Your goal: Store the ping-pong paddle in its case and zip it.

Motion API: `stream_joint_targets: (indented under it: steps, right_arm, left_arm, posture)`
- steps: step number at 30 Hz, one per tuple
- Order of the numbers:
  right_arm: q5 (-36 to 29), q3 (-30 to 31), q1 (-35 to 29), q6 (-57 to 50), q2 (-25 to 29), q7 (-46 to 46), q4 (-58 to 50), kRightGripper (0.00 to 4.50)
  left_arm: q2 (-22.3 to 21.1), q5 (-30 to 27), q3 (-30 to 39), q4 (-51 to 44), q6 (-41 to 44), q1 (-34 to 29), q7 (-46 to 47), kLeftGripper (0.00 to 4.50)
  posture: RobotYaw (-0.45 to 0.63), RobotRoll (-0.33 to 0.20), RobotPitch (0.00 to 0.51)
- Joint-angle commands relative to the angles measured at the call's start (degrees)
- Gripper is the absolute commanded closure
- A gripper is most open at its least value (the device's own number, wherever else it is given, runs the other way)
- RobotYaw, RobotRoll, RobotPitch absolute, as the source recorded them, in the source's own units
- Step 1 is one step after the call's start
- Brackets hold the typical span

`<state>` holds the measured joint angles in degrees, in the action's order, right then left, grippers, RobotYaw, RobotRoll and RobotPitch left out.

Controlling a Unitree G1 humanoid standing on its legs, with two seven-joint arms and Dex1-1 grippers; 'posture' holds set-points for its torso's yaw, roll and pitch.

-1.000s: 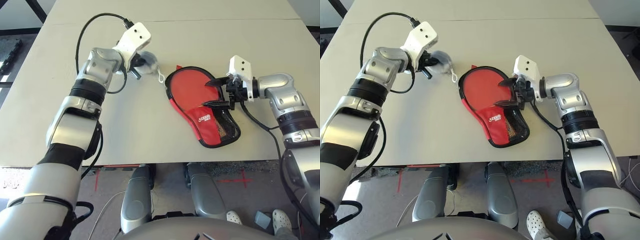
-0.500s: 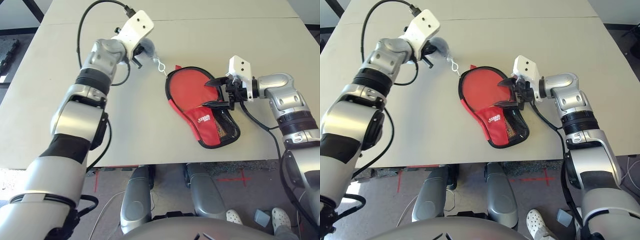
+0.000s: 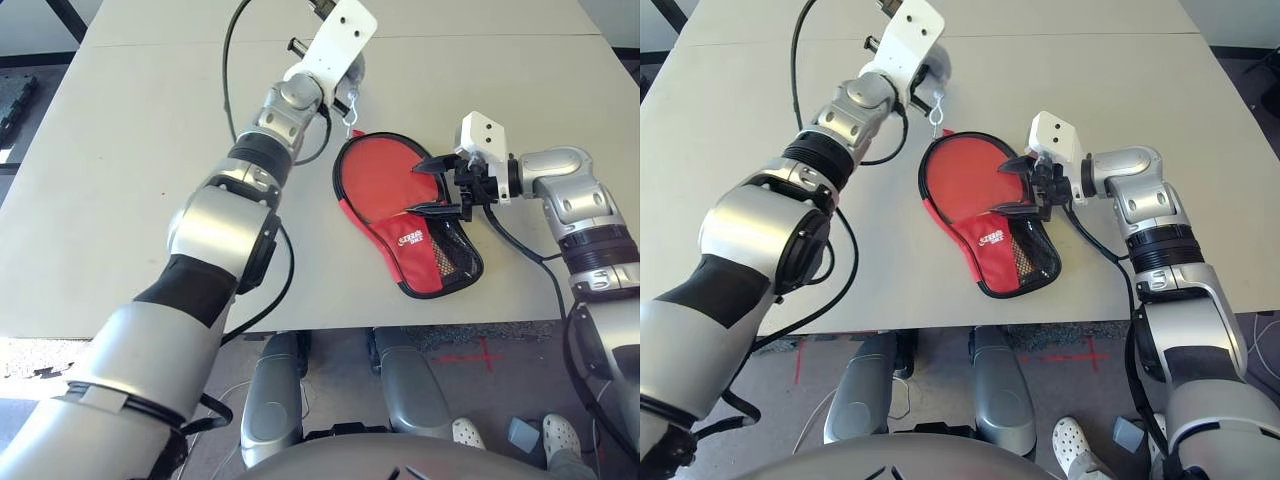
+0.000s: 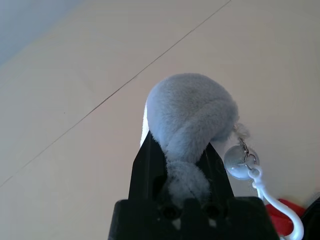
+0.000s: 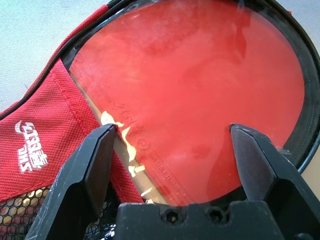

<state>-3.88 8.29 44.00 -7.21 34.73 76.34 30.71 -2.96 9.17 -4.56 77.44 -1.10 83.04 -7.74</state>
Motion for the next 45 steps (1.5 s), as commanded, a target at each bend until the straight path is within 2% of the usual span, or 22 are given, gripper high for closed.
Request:
stream_joint_targets:
  steps: [1,9,13,15,22,27,34,40,45]
  right_arm:
    - [3.0,4.7,-4.8,-2.9,-0.7,0.3,2.4,0.00]
    - [2.7,4.9,-6.3,-4.2,-0.2,0.0,0.2,0.00]
    - [2.3,4.9,-6.9,-5.1,-0.4,-0.5,-1.1,0.00]
    - [2.2,4.8,-7.5,-5.4,-0.3,-0.8,-1.7,0.00]
    - [2.0,4.9,-9.2,-5.8,-0.3,-1.5,-3.2,0.00]
    - [2.1,5.1,-8.6,-5.3,-0.9,-1.9,-2.4,0.00]
    - [2.7,5.4,-7.2,-4.0,-1.7,-2.2,0.0,0.00]
    - [2.8,5.3,-6.9,-3.0,-2.1,-2.4,1.1,0.00]
    - [2.7,5.2,-7.3,-2.8,-2.1,-2.5,0.9,0.00]
  left_arm:
    - [3.1,-0.2,1.3,-1.2,-3.7,4.0,1.7,4.30]
    - [12.6,-1.4,2.9,-1.4,-3.8,4.3,-3.3,4.31]
    - [18.3,-1.5,2.5,-1.7,-2.8,3.4,-8.9,4.31]
    - [19.7,-1.3,2.2,-1.8,-2.2,2.8,-10.4,4.32]
    - [20.4,-1.8,2.7,-2.3,-2.2,3.6,-12.0,1.86]
    - [18.5,-2.5,3.4,-2.7,-2.8,6.7,-12.5,0.04]
    - [13.5,-2.7,4.1,-2.8,-3.1,9.1,-13.4,0.04]
    - [6.1,-1.4,3.0,-3.4,-2.7,8.2,-18.6,0.04]
    - [-1.6,-1.5,1.4,-6.4,-1.8,3.5,-27.7,0.04]
  posture:
    - [-0.11,0.000,0.291]
    - [-0.12,0.000,0.298]
    - [-0.14,0.000,0.301]
    - [-0.15,0.000,0.295]
    - [-0.14,0.000,0.274]
    - [-0.13,0.000,0.259]
    - [-0.10,0.000,0.248]
    - [-0.10,0.000,0.242]
    - [-0.08,0.000,0.239]
